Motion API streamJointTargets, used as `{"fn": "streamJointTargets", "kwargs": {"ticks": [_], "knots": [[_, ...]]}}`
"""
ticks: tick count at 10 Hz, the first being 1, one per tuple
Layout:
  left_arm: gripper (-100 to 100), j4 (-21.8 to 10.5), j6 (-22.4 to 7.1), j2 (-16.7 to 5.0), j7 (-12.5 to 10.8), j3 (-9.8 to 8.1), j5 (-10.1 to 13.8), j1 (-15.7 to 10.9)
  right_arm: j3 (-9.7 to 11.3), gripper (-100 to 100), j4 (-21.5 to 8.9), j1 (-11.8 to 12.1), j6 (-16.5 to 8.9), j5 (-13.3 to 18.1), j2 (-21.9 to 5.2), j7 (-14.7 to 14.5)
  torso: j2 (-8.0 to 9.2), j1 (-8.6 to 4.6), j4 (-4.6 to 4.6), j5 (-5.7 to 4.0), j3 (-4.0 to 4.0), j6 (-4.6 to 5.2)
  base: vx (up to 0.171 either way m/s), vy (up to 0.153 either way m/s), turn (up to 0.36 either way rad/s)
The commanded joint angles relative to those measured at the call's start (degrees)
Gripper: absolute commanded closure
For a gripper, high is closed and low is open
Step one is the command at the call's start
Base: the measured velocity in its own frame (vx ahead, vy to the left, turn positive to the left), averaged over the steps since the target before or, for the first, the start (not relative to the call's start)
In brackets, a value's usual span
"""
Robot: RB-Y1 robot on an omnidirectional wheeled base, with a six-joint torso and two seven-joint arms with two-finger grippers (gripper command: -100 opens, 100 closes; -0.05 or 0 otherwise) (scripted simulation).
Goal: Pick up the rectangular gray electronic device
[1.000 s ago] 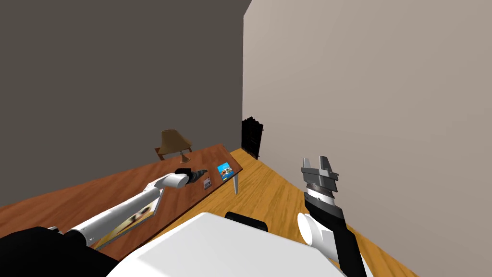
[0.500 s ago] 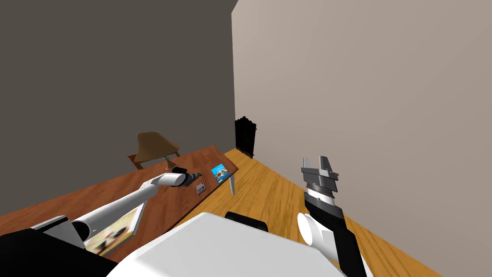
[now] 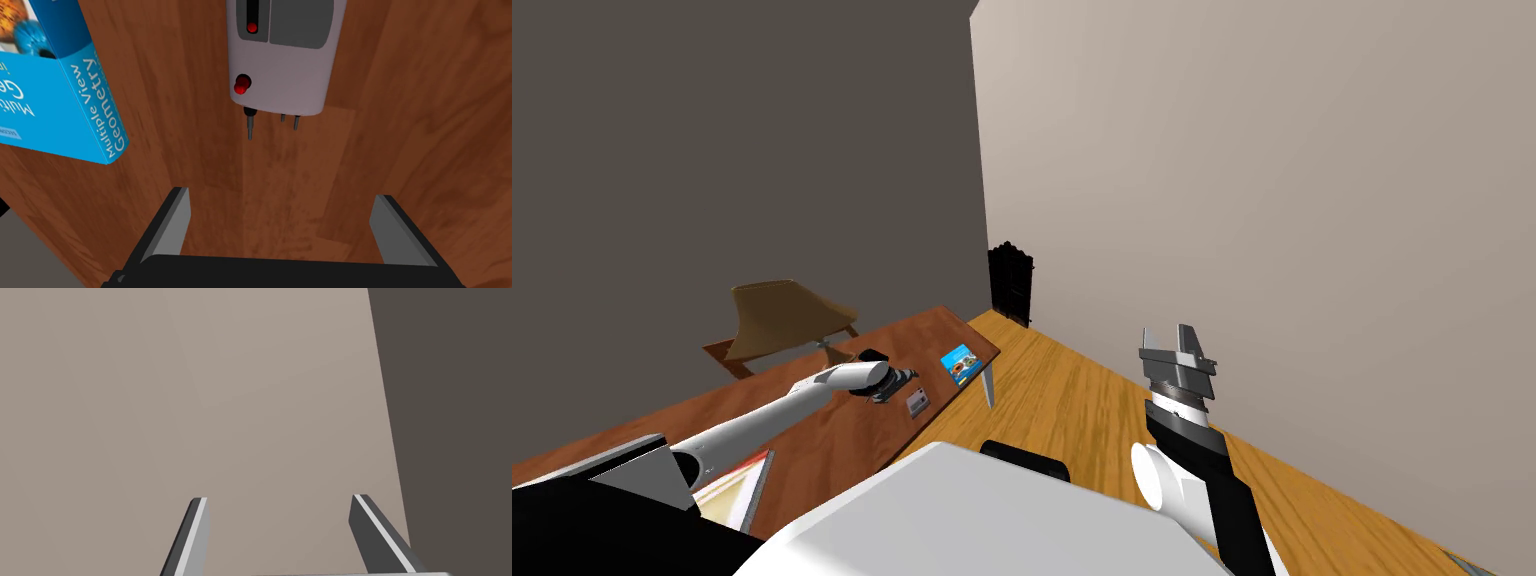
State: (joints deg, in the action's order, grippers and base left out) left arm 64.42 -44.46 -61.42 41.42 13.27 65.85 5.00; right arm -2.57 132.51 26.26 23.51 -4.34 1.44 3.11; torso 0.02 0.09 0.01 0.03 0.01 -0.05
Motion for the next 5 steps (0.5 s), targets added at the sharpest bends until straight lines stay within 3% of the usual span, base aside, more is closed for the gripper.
{"fn": "streamJointTargets", "kwargs": {"ticks": [1,5], "knots": [[-100,-1.9,-2.8,-0.9,-0.1,1.12,2.3,0.1,0.0,0,0.0,0.0,0.0,0.0,0.0,0.0,0.00,0.00,0.00,0.00,0.00,0.00,-0.022,0.021,-0.400],[-100,-8.1,-7.5,-0.5,1.0,4.48,7.6,-0.7,0.0,0,0.0,0.0,0.0,0.0,0.0,0.0,-0.01,0.01,0.00,0.00,-0.01,-0.02,-0.018,0.022,-0.281]]}}
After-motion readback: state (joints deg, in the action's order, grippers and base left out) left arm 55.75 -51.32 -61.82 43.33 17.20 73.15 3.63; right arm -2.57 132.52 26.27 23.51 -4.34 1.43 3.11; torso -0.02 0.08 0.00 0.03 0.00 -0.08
